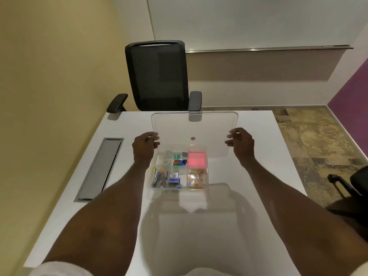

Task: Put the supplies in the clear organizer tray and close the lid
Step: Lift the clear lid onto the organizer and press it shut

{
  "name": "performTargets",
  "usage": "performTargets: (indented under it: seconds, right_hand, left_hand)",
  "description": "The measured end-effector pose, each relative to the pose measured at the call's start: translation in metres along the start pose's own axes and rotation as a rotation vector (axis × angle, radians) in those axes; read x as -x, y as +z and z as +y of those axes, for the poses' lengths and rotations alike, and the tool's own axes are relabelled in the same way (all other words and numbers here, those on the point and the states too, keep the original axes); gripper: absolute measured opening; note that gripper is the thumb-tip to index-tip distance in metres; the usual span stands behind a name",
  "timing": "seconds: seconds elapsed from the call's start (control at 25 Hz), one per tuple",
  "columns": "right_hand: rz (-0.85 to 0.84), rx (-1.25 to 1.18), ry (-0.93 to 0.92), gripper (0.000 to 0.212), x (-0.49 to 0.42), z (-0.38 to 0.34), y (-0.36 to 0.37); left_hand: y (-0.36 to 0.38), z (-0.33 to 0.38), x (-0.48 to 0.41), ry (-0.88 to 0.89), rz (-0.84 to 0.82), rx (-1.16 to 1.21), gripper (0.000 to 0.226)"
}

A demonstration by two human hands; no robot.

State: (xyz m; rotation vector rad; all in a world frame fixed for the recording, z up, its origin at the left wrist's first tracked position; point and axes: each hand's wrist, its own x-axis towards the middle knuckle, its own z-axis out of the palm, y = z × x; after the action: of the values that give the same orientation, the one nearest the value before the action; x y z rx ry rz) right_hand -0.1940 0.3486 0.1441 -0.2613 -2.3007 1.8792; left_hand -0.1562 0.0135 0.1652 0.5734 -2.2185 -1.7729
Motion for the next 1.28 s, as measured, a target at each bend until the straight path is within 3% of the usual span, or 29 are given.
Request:
performTargets:
  seconds: [0.2,0.36,0.52,0.68,0.84,1.0,1.28]
  right_hand:
    - [-0.161,-0.172,0.083,0.030,0.006,-0.020,0.031]
    - [-0.100,-0.294,0.231,0.026,0.011,-0.021,0.043]
    - [-0.014,-0.243,0.276,0.047,0.020,-0.018,0.057]
    - [-0.002,-0.140,0.285,0.060,0.030,-0.010,0.070]
    - [0.036,0.107,0.254,0.051,0.035,0.009,0.081]
    - [0.024,0.186,0.325,0.022,0.032,0.032,0.091]
    - [0.051,0.493,0.452,0.018,0.021,0.074,0.111]
  left_hand:
    - [-0.050,-0.002,-0.031,-0.104,-0.076,0.144,0.026]
    - [-0.082,-0.012,-0.050,-0.247,-0.184,0.186,0.029]
    - [-0.092,-0.033,-0.050,-0.239,-0.243,0.132,0.010]
    - [-0.087,-0.058,-0.050,-0.339,-0.223,0.120,0.038]
    - [-0.081,-0.082,-0.051,-0.455,-0.240,0.084,0.038]
    - [-0.068,-0.103,-0.057,-0.470,-0.152,0.045,0.028]
    - [-0.044,-0.138,-0.060,-0.488,-0.056,-0.140,0.018]
